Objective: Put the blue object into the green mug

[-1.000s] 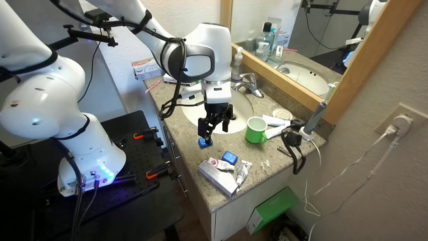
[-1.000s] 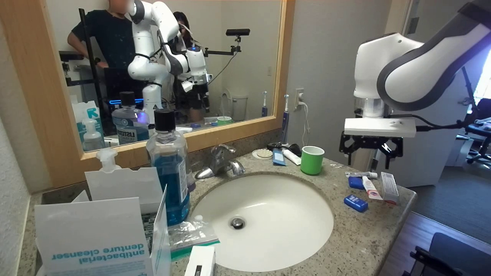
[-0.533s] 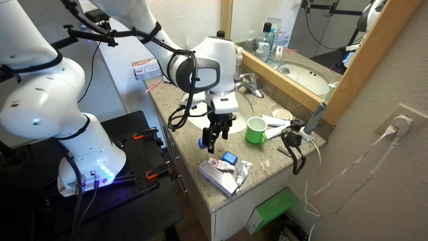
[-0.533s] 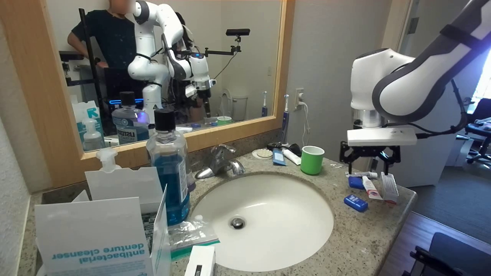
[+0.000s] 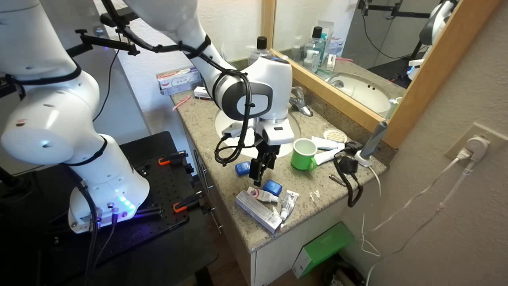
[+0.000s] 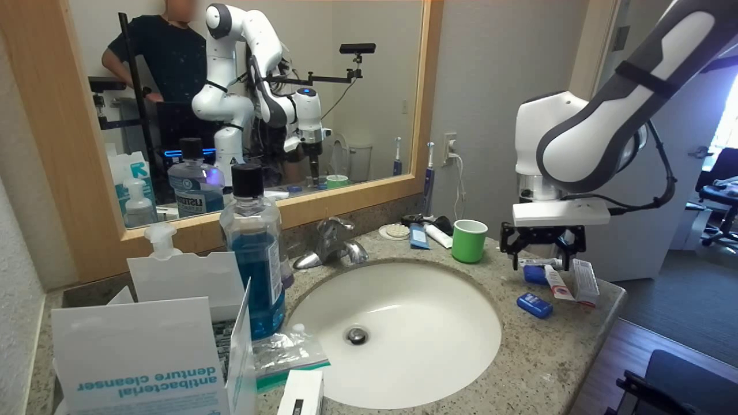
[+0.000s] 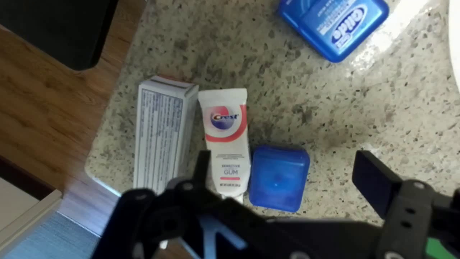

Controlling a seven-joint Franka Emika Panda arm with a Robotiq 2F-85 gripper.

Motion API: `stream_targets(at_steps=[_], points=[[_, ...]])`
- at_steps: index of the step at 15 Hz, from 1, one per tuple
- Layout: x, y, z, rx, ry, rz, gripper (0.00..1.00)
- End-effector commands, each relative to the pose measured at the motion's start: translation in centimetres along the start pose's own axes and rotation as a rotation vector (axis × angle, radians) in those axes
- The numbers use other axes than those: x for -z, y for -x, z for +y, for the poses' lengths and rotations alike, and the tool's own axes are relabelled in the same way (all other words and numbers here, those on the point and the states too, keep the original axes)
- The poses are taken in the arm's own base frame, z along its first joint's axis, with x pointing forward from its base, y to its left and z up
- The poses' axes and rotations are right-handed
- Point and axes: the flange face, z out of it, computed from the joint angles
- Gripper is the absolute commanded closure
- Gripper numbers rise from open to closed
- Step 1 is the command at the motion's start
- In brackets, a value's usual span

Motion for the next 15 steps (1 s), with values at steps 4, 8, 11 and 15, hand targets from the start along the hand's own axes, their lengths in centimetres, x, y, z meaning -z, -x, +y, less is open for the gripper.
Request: stream_targets(at_steps=[4,8,11,15], points=[[-1.2,-1.6,-1.4,0.046,-0.030,-0.050,0.00],[-2.2,-2.6,-0.2,0.026,-0.052,-0.095,0.00],[-2.6,-3.4,0.1,0.014,-0.065,-0.117,0.00],[-2.1,-3.7,-0.5,0.024,-0.090,-0.117,0.00]])
